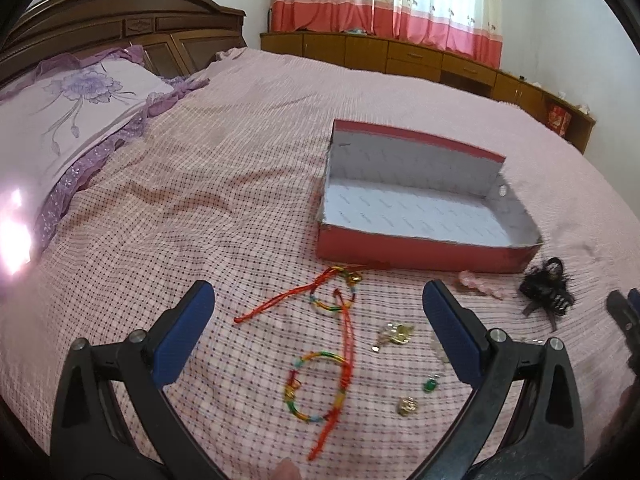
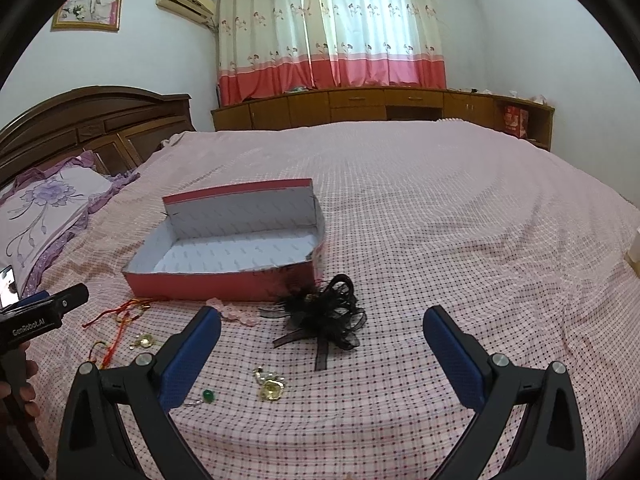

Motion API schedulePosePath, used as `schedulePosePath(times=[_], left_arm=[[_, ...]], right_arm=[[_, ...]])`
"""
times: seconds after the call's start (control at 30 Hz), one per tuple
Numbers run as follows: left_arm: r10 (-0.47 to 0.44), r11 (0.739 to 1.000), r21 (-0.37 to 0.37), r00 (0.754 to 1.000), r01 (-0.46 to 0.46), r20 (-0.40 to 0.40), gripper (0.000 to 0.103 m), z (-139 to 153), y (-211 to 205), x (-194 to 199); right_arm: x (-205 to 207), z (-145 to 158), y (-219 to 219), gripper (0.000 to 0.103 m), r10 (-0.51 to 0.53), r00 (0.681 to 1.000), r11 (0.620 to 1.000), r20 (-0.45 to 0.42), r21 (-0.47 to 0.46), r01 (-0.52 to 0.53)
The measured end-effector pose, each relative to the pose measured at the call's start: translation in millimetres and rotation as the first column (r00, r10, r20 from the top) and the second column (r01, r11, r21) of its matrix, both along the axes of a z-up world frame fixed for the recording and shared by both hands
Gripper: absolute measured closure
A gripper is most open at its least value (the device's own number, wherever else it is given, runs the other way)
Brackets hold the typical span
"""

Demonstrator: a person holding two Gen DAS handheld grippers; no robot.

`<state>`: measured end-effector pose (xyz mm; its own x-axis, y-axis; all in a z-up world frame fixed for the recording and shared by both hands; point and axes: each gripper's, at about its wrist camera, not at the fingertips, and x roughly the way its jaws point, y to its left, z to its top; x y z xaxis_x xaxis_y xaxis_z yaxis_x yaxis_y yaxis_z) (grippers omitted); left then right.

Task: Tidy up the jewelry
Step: 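Grasp the rainbow red-string bracelet with the left gripper while the right grasps the black feather clip, then carry the bracelet in the left gripper into the box while the right carries the feather clip in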

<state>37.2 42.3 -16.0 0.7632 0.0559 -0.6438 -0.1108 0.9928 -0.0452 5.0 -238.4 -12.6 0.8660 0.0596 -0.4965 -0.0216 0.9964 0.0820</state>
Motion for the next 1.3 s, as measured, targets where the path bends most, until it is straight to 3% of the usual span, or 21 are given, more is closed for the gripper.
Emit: schedulePosePath(times=[0.13, 0.23, 0.4, 0.67, 0.97, 1.03, 1.13, 1.3], left_arm=[[-0.005, 1.0, 0.008, 0.999, 0.005, -0.035, 0.008, -13.6, 3.3, 13.8], [-0.018, 1.0, 0.003, 0.998, 0.018, -0.06, 0.017, -24.9, 5.2, 25.9], [-0.035, 0.999, -0.001, 0.994, 0.035, -0.107, 0.047, -39.7, 8.1, 46.7], [-0.061, 0.998, -0.005, 0.982, 0.061, -0.179, 0.077, -55.2, 11.8, 71.6], [-0.077, 0.996, 0.032, 0.973, 0.086, -0.219, 0.081, -67.9, 2.7, 63.6], [-0.075, 0.996, 0.03, 0.973, 0.083, -0.217, 0.086, -68.2, 2.7, 61.9], [-0.067, 0.997, 0.018, 0.975, 0.072, -0.212, 0.102, -67.4, 5.3, 59.8], [-0.067, 0.998, -0.023, 0.98, 0.064, -0.187, 0.103, -61.0, 10.9, 50.7]], right_arm=[[9.5, -6.9, -8.4, 0.0, -0.013, 1.0, 1.0, -0.022, 0.005, 0.013], [13.8, -10.9, -12.3, 0.0, -0.02, 0.999, 1.0, -0.035, 0.006, 0.021], [19.6, -15.1, -15.9, 0.0, -0.028, 0.998, 1.0, -0.05, 0.007, 0.028], [27.8, -19.9, -18.4, 0.0, -0.026, 0.997, 1.0, -0.067, 0.007, 0.027], [37.8, -26.2, -21.4, 0.0, -0.025, 0.996, 1.0, -0.09, 0.016, 0.027], [41.8, -27.8, -20.8, 0.0, -0.018, 0.995, 1.0, -0.096, 0.017, 0.02], [50.6, -31.3, -18.1, 0.0, -0.006, 0.994, 1.0, -0.11, 0.006, 0.007], [68.3, -38.3, -13.2, 0.0, 0.024, 0.99, 1.0, -0.14, 0.011, -0.023]])
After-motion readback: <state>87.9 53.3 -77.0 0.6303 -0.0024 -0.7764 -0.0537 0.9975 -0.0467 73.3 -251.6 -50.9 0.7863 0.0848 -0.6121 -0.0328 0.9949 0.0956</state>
